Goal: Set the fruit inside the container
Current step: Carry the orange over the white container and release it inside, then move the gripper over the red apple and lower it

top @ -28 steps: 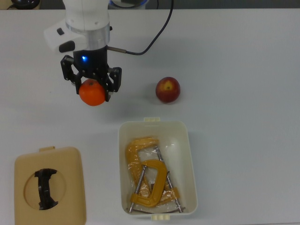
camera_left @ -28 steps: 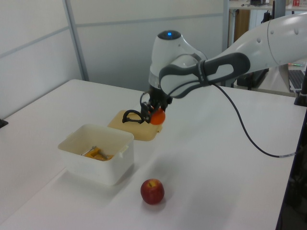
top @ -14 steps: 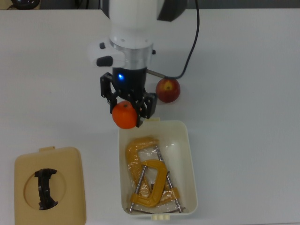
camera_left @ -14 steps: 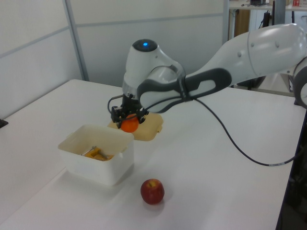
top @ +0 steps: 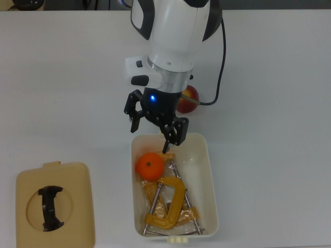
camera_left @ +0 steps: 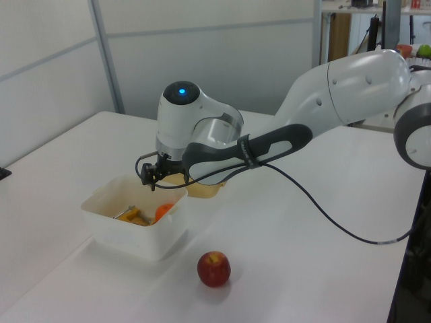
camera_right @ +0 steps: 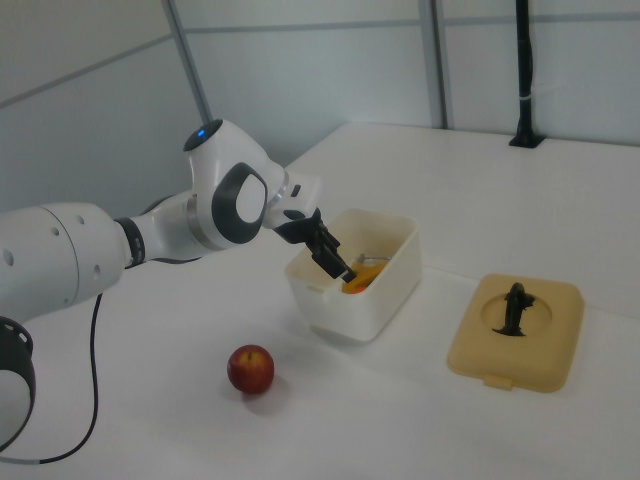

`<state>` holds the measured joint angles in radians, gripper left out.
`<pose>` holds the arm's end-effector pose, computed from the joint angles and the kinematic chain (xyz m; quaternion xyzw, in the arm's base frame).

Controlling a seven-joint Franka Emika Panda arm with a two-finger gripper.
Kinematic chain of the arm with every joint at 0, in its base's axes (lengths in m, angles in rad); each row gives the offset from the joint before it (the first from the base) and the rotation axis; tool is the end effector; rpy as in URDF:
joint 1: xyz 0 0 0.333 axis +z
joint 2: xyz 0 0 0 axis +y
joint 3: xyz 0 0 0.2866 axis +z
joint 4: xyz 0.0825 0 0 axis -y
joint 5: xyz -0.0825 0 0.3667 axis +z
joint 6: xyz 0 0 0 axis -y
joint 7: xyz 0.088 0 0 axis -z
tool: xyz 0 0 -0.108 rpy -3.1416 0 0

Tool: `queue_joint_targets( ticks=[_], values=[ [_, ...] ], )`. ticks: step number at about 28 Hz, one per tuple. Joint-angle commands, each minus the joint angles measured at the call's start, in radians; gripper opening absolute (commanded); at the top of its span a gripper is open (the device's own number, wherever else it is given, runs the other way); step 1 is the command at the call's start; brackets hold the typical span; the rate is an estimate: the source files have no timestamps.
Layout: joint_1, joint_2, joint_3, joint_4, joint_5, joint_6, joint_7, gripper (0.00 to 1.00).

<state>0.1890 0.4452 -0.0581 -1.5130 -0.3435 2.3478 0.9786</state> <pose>0.6852 0.0914 0.4289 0.9198 -0.3064 0.2430 0.0309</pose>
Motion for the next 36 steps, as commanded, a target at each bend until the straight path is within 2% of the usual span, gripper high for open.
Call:
queue_joint_targets(
  ticks=[1,3,4,7,8,9,10,14,17,22,25,29,31,36],
  values=[
    [0.007,-0.029,-0.009,0.004,-0.006,0.004,0.008,1.00],
    [0.007,-0.057,-0.006,-0.018,-0.005,-0.002,-0.035,1.00],
    [0.009,-0.086,0.007,-0.059,0.015,-0.005,-0.108,1.00],
    [0.009,-0.126,0.032,-0.107,0.078,-0.050,-0.240,1.00],
    [0.009,-0.134,0.032,-0.111,0.107,-0.077,-0.283,1.00],
    [0.009,-0.140,0.037,-0.112,0.160,-0.146,-0.367,1.00],
    [0.009,-0.141,0.041,-0.112,0.184,-0.181,-0.412,1.00],
    [0.009,-0.141,0.073,-0.115,0.230,-0.293,-0.538,1.00],
    [0.009,-0.143,0.087,-0.131,0.230,-0.314,-0.551,1.00],
    [0.010,-0.151,0.107,-0.205,0.209,-0.305,-0.571,1.00],
    [0.010,-0.154,0.124,-0.236,0.172,-0.292,-0.575,1.00],
    [0.012,-0.172,0.141,-0.285,0.161,-0.259,-0.574,1.00],
    [0.020,-0.189,0.147,-0.331,0.143,-0.228,-0.566,1.00],
    [0.030,-0.191,0.164,-0.389,0.098,-0.187,-0.532,1.00]
  ],
)
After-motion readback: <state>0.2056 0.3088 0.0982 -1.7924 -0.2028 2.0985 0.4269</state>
